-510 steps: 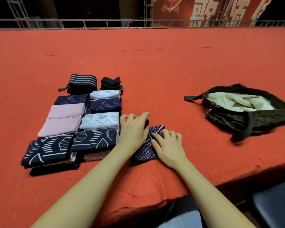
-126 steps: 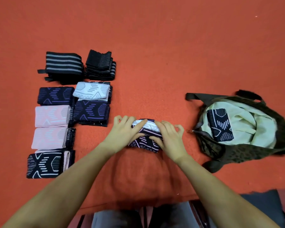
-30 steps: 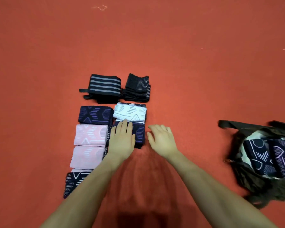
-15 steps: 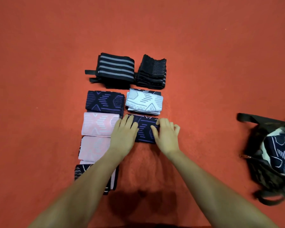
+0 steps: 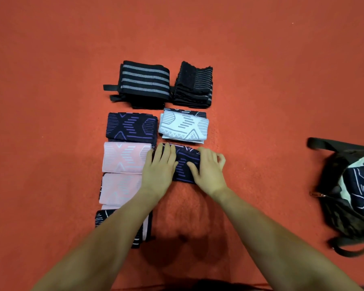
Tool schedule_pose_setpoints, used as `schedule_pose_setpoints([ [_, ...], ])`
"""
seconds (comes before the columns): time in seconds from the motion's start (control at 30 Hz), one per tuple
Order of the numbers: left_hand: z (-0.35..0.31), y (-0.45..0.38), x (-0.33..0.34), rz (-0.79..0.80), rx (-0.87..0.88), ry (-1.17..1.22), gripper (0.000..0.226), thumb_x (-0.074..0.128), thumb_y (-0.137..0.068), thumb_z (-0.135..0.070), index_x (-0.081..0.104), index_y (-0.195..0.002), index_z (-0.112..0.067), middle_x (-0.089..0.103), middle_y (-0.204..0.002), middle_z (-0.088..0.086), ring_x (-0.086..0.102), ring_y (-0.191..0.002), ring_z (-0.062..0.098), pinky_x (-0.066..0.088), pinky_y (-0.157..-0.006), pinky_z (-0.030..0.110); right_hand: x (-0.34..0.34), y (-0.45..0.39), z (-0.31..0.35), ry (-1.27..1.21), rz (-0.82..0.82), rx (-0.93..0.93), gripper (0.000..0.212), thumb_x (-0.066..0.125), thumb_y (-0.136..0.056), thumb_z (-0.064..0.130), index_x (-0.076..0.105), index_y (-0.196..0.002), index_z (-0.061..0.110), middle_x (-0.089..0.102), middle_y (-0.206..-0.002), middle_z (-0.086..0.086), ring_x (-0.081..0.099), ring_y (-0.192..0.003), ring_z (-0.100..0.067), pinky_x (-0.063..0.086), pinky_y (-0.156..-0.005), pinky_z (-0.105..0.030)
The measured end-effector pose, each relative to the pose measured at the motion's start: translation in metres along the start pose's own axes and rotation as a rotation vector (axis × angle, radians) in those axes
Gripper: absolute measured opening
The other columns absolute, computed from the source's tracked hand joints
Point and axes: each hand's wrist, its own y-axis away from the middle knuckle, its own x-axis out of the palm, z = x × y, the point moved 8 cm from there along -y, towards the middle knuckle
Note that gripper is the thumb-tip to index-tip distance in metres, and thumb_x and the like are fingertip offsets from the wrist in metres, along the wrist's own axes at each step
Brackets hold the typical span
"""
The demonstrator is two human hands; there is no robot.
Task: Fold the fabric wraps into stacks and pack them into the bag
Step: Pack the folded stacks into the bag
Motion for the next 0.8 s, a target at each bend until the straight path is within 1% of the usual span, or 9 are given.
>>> schedule_pose_setpoints([
  [0.1,0.000,0.005,-0.003,-0.041,0.006,0.018,0.043,0.037,-0.094,-0.027,0.062,-0.120,-0.002,0.064,-0.119,0.013,0.059,-0.112,0.031,0.034,-0.094,0.042,-0.004,0.002,0.005,0.026,-0.052,-0.058,0.029,0.052,-0.086,0.029,0.055,-0.104,0.006,0.056,-0.096,-0.008,0.056,-0.089,-0.030,0.020,-0.091,-0.035],
  [0.23,-0.009,0.009,-0.008,-0.065,0.025,0.085,0.039,0.041,-0.090,-0.021,0.050,-0.125,-0.006,0.060,-0.124,0.015,0.046,-0.117,0.032,0.033,-0.093,0.044,-0.014,0.015,0.000,0.089,-0.072,-0.087,0.030,0.042,-0.088,0.034,0.056,-0.096,0.009,0.056,-0.088,-0.006,0.057,-0.082,-0.027,0.022,-0.089,-0.035],
  [0.37,-0.038,0.008,-0.010,0.073,-0.008,0.203,0.043,0.038,-0.090,-0.031,0.058,-0.125,-0.014,0.055,-0.129,0.021,0.052,-0.113,0.036,0.042,-0.090,0.047,-0.032,0.043,-0.032,0.114,-0.098,-0.042,0.033,0.041,-0.089,0.037,0.055,-0.097,0.008,0.056,-0.088,-0.007,0.057,-0.079,-0.030,0.023,-0.087,-0.038],
  [0.47,-0.062,0.007,-0.005,0.228,-0.099,0.312,0.058,0.035,-0.088,-0.041,0.053,-0.129,-0.004,0.062,-0.120,0.019,0.061,-0.106,0.034,0.046,-0.088,0.047,-0.047,0.062,-0.055,0.184,-0.125,-0.018,0.037,0.042,-0.089,0.040,0.056,-0.100,0.008,0.057,-0.088,-0.007,0.058,-0.078,-0.029,0.024,-0.086,-0.039],
  [0.57,-0.071,0.003,0.003,0.264,-0.183,0.366,0.070,0.028,-0.089,-0.049,0.046,-0.135,0.000,0.063,-0.119,0.018,0.058,-0.112,0.035,0.040,-0.096,0.050,-0.046,0.064,-0.069,0.225,-0.070,0.054,0.055,0.041,-0.086,0.047,0.057,-0.114,0.004,0.060,-0.093,-0.008,0.059,-0.085,-0.029,0.022,-0.089,-0.041],
  [0.63,-0.074,-0.001,0.009,0.288,-0.178,0.351,0.069,0.024,-0.094,-0.052,0.033,-0.145,-0.006,0.050,-0.138,0.016,0.042,-0.130,0.033,0.023,-0.107,0.049,-0.043,0.058,-0.075,0.234,-0.006,0.085,0.062,0.036,-0.085,0.052,0.059,-0.115,0.003,0.059,-0.095,-0.011,0.057,-0.090,-0.032,0.020,-0.092,-0.043],
  [0.7,-0.074,-0.003,0.014,0.305,-0.181,0.367,0.064,0.029,-0.099,-0.048,0.017,-0.151,-0.013,0.034,-0.151,0.010,0.023,-0.142,0.028,0.008,-0.112,0.045,-0.037,0.055,-0.078,0.233,0.072,0.087,0.065,0.029,-0.086,0.055,0.058,-0.115,0.004,0.056,-0.107,-0.016,0.052,-0.107,-0.036,0.014,-0.098,-0.045],
  [0.77,-0.076,-0.001,0.014,0.290,-0.200,0.419,0.062,0.031,-0.100,-0.044,0.013,-0.152,-0.015,0.034,-0.151,0.009,0.018,-0.143,0.027,0.003,-0.112,0.044,-0.032,0.056,-0.081,0.234,0.115,0.070,0.064,0.028,-0.093,0.053,0.048,-0.131,0.005,0.049,-0.134,-0.015,0.032,-0.135,-0.035,0.000,-0.106,-0.044],
  [0.8,-0.078,0.000,0.014,0.278,-0.203,0.450,0.061,0.032,-0.100,-0.043,0.014,-0.152,-0.015,0.039,-0.147,0.010,0.021,-0.142,0.027,0.003,-0.111,0.044,-0.029,0.058,-0.082,0.223,0.126,0.068,0.063,0.029,-0.095,0.051,0.041,-0.137,0.005,0.044,-0.141,-0.012,0.022,-0.142,-0.031,-0.006,-0.108,-0.042],
])
